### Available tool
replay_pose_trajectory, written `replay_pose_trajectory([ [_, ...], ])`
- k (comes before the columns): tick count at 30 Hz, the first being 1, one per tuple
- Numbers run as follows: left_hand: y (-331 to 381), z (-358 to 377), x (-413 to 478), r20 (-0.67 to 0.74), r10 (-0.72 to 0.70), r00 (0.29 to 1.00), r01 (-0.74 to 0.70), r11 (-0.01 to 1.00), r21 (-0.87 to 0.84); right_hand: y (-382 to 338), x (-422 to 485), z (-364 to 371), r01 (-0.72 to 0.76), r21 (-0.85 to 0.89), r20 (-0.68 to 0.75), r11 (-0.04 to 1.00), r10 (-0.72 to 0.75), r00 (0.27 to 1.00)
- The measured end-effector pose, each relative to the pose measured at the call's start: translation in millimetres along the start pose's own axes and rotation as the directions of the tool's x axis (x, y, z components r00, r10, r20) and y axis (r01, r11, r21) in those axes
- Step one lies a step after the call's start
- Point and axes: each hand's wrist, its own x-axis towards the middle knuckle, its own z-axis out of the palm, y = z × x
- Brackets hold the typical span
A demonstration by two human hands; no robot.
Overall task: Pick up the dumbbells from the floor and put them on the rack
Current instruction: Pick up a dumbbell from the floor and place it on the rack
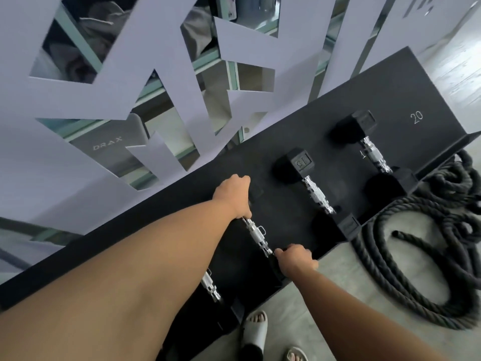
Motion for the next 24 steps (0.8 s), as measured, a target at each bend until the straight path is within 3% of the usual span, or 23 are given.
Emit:
replay_pose_trajectory([
  [2,1.5,11.8,7.2,-0.001,0.016,1.000,-0.016,1.000,0.014,-2.7,3.1,3.7,0.046,-0.028,-0.066,0.999,-0.048,0.997],
  [5,6.9,18.7,13.2,-0.010,0.058,0.998,-0.058,0.997,0.043,-5.3,7.2,6.9,0.122,0.005,-0.045,0.992,-0.122,0.991],
  [9,10.2,23.0,15.0,0.001,0.070,0.998,-0.070,0.994,0.086,-2.9,5.1,9.2,0.245,-0.219,-0.029,0.945,-0.257,0.966],
  [13,5.2,30.7,9.2,-0.009,0.015,1.000,-0.013,0.993,0.119,3.9,7.0,3.4,0.317,-0.336,-0.023,0.887,-0.344,0.939],
  [20,1.0,33.1,12.9,-0.008,0.010,1.000,-0.009,0.986,0.165,10.0,8.2,-4.8,0.480,-0.524,0.176,0.704,-0.462,0.869],
  [24,5.9,30.9,20.9,-0.012,0.036,0.999,-0.033,0.983,0.181,20.2,12.5,-4.4,0.478,-0.519,0.158,0.708,-0.470,0.868],
])
